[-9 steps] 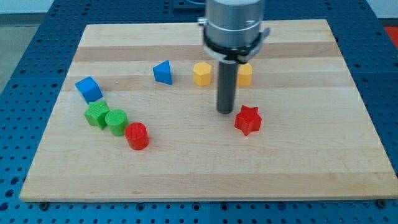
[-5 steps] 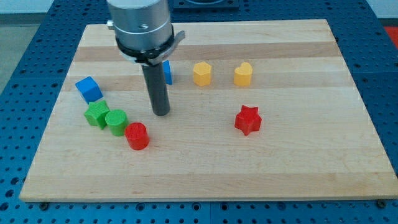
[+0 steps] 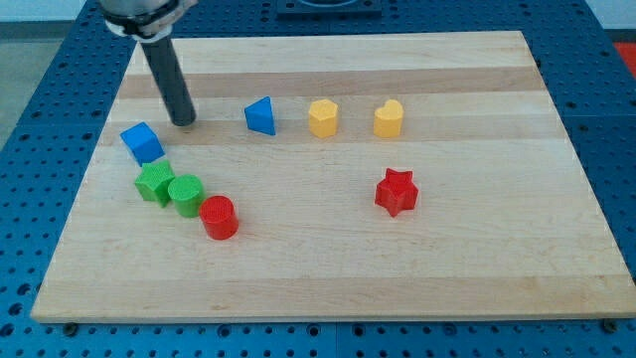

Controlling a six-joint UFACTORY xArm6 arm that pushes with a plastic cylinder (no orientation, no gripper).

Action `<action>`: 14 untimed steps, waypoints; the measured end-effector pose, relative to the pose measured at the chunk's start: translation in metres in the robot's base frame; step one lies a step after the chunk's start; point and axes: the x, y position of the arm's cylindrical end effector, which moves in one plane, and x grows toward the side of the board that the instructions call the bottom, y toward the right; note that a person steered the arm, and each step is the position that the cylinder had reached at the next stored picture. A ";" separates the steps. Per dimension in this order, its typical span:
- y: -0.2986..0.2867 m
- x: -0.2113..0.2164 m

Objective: Place the cube at the top right side of green circle

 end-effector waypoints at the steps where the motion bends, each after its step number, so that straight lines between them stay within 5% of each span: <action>1: -0.022 0.005; 3: -0.025 -0.034; 7: -0.055 0.074; 10: 0.033 0.072; 14: 0.021 0.067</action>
